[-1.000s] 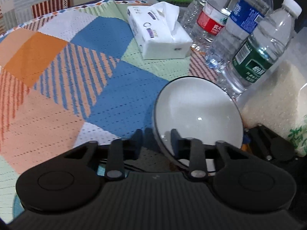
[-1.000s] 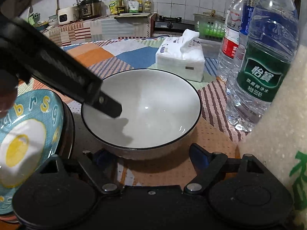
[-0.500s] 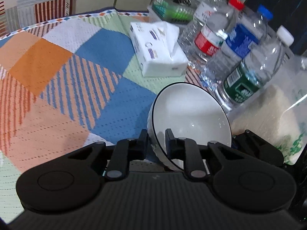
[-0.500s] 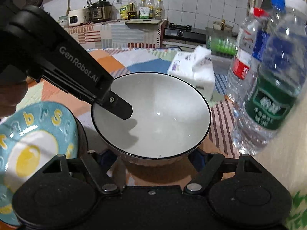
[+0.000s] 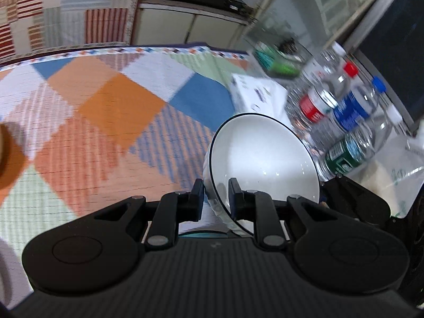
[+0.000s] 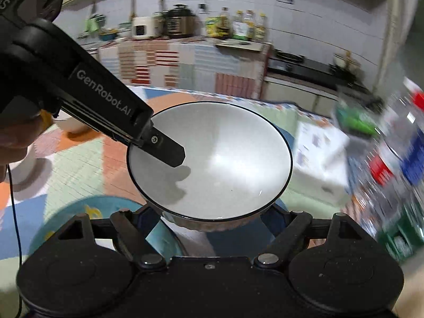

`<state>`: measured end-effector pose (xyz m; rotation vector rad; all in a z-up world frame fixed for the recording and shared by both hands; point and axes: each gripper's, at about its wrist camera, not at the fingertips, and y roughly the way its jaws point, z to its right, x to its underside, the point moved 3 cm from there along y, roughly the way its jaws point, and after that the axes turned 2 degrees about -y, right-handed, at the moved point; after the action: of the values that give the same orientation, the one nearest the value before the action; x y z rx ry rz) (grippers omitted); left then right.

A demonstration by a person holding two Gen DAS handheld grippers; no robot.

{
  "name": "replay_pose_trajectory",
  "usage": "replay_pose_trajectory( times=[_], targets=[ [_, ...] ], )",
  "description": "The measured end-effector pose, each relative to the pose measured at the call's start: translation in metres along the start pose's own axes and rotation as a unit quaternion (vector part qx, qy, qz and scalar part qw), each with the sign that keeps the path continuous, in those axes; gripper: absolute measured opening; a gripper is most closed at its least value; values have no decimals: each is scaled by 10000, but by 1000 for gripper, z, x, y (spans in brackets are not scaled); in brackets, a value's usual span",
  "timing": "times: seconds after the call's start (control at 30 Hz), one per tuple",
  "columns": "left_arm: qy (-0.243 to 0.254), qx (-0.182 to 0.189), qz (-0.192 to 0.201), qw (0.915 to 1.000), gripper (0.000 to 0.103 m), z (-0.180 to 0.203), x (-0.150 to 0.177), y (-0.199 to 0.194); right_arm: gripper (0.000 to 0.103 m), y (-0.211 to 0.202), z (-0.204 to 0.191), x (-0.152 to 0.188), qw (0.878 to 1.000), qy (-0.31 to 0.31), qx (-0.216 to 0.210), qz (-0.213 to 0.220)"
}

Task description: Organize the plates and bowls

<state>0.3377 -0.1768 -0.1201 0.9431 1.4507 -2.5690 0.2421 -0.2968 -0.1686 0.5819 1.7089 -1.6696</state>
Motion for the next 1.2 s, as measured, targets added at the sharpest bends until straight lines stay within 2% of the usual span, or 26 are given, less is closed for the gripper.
replay_pose_trajectory(
  times=[0.27,0.47,0.57,0.7,0.87,1.03,1.13,1.2],
  targets=[
    [-432,-431,182,9980,17,-59,-5,-25,87,28,-44,-45,9964,-722,-447,26],
    [-749,-750,125,9943,17,-97,2,-11,87,62,-66,-52,9933,-779,-798,-290],
    [-894,-910,50,9918,17,-113,7,2,87,85,-74,-46,9929,-564,-929,-486],
    [-967,-933,62,9909,17,-126,12,13,87,100,-84,-39,9936,-561,-830,-518],
    [-958,-999,98,9903,17,-132,16,20,87,112,-87,-40,9913,-633,-865,-763],
    [-985,-1094,-56,9891,16,-138,24,29,87,125,-92,-40,9874,-745,-868,-1091],
    [-928,-1222,-108,9881,16,-138,27,32,87,132,-97,-35,9821,-844,-827,-1465],
    [-940,-1221,-123,9880,16,-138,28,29,88,127,-100,-37,9827,-1040,-739,-1344]
  ],
)
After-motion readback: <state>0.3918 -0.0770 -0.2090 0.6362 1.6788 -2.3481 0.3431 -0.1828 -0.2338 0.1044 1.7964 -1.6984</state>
